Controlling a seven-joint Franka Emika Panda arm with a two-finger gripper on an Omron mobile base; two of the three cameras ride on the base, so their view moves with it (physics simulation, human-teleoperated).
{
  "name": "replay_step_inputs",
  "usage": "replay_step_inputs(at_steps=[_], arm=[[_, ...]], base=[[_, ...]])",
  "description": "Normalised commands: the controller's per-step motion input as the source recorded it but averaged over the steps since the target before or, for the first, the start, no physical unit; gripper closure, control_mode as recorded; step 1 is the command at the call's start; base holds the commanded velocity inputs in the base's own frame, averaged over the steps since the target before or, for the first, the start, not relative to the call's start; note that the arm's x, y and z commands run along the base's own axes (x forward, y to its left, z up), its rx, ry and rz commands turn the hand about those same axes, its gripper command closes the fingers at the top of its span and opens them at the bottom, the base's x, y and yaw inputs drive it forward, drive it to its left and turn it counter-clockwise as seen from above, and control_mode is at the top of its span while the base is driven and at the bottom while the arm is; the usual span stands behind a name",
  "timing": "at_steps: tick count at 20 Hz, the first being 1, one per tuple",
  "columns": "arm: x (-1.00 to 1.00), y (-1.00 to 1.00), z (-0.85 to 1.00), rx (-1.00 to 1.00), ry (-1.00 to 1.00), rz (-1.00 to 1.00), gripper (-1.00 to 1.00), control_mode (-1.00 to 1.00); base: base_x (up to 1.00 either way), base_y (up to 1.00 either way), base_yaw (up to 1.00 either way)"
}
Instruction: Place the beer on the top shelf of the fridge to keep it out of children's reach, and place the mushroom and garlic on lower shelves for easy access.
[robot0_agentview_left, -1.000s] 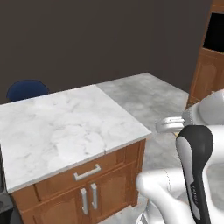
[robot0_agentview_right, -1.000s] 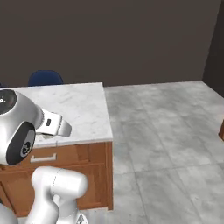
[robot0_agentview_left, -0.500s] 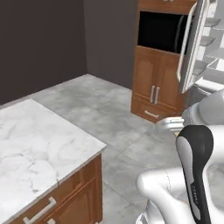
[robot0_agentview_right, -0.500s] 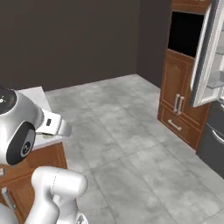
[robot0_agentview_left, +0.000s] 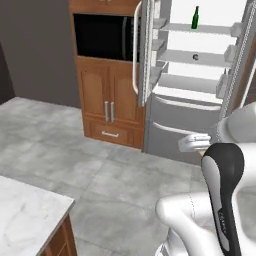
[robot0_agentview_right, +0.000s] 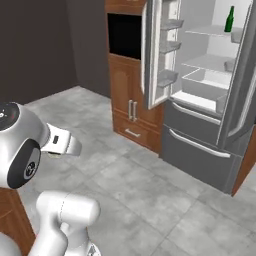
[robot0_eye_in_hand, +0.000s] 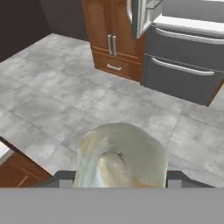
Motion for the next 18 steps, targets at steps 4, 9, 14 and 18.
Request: replay_step_inputs(at_steps=[4,9,14,18], arm=[[0.0,0.0,0.0,0.0,0.0,0.0,1.0,1.0],[0.0,0.0,0.0,0.0,0.0,0.0,1.0,1.0],[0.0,0.0,0.0,0.0,0.0,0.0,1.0,1.0],[0.0,0.0,0.0,0.0,0.0,0.0,1.0,1.0]], base=[[0.55,-0.02,-0.57],[0.73,0.06,-0.45],[0.82,0.28,-0.38],[0.83,0.36,-0.34]])
